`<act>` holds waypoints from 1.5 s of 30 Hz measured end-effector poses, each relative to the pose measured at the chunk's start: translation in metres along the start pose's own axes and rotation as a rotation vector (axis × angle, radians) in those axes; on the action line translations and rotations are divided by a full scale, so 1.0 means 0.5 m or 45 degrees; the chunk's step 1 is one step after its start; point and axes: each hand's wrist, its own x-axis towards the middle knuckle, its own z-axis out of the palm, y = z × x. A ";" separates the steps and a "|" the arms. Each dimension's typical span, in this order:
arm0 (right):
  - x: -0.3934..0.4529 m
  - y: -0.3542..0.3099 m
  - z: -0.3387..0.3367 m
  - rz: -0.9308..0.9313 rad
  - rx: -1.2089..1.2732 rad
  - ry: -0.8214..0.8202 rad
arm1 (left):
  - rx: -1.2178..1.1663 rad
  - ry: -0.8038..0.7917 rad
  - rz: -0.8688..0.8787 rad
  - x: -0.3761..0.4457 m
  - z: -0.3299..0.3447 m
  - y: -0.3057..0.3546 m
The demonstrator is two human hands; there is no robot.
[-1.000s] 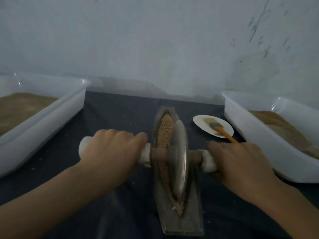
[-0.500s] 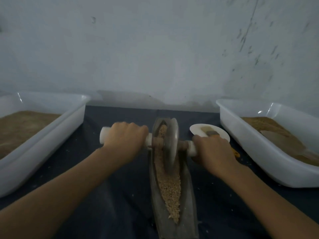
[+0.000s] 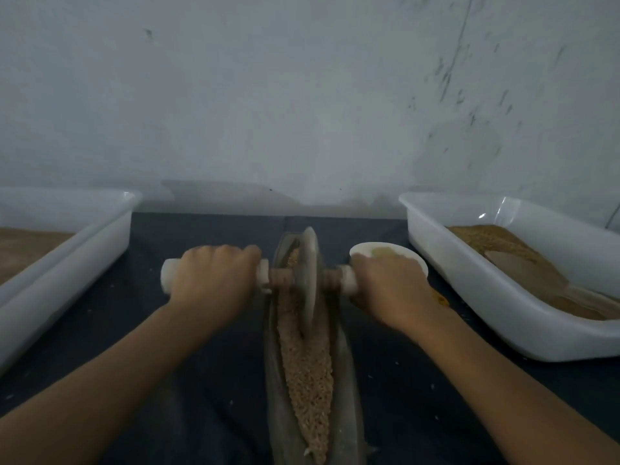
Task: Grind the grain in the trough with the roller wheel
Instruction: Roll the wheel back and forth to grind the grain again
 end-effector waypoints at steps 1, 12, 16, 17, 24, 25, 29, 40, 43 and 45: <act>0.026 0.000 0.001 -0.003 -0.051 0.031 | -0.047 -0.014 -0.053 0.017 0.012 -0.001; -0.117 -0.038 -0.079 -0.156 -0.006 -0.005 | -0.082 -0.201 0.072 -0.128 -0.067 -0.016; -0.168 -0.026 -0.081 -0.114 0.120 -0.171 | -0.141 0.044 0.317 -0.172 -0.107 -0.013; -0.161 -0.024 -0.077 -0.101 0.115 -0.177 | -0.166 0.037 0.310 -0.165 -0.103 -0.013; 0.009 -0.013 -0.017 -0.062 -0.032 0.033 | -0.106 -0.089 -0.014 -0.005 0.001 -0.013; 0.034 -0.012 -0.013 -0.050 -0.072 0.047 | -0.142 -0.102 -0.042 0.016 0.012 -0.014; 0.068 -0.019 -0.015 -0.046 -0.150 0.095 | -0.183 -0.125 -0.097 0.045 0.032 -0.015; -0.154 -0.034 -0.091 -0.298 0.029 0.221 | -0.237 -0.046 0.242 -0.190 -0.129 -0.011; -0.115 -0.027 -0.066 -0.290 -0.037 0.103 | -0.110 -0.187 0.097 -0.146 -0.094 -0.002; -0.056 -0.019 -0.031 -0.215 -0.049 0.070 | -0.097 -0.179 0.021 -0.091 -0.062 -0.003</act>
